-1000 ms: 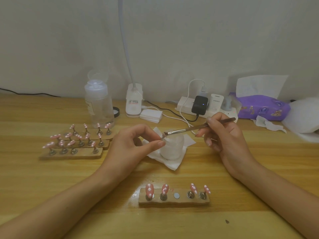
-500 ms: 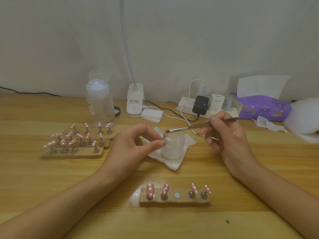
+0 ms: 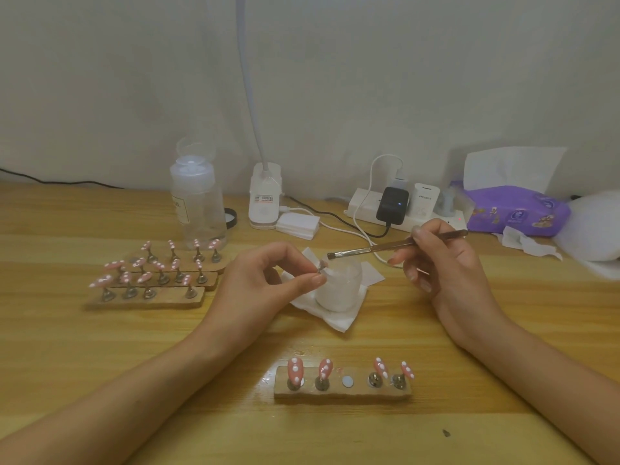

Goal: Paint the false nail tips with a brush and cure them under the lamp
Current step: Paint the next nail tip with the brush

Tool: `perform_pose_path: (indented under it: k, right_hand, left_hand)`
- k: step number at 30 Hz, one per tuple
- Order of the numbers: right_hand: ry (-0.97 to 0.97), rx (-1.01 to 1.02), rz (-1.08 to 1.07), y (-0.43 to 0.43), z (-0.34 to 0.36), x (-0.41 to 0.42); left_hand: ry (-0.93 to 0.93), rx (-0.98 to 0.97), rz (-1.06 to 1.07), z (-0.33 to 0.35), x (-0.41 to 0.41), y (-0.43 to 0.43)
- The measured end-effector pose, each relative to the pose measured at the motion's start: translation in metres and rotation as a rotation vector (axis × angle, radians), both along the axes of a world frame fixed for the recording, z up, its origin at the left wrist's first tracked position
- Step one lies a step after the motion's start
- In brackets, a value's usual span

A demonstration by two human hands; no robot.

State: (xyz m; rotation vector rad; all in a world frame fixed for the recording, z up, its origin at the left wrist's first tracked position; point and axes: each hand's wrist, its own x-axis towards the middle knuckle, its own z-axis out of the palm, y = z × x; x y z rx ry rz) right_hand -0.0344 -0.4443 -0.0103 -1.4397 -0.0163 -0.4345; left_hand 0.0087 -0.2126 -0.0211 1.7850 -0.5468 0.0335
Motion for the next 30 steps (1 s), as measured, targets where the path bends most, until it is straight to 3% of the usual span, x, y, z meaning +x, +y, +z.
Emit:
perform_pose_path:
  k: [30]
  right_hand:
    - [-0.025, -0.034, 0.006, 0.0002, -0.0001, -0.001]
  left_hand:
    - [-0.02, -0.002, -0.011, -0.0014, 0.0006, 0.0003]
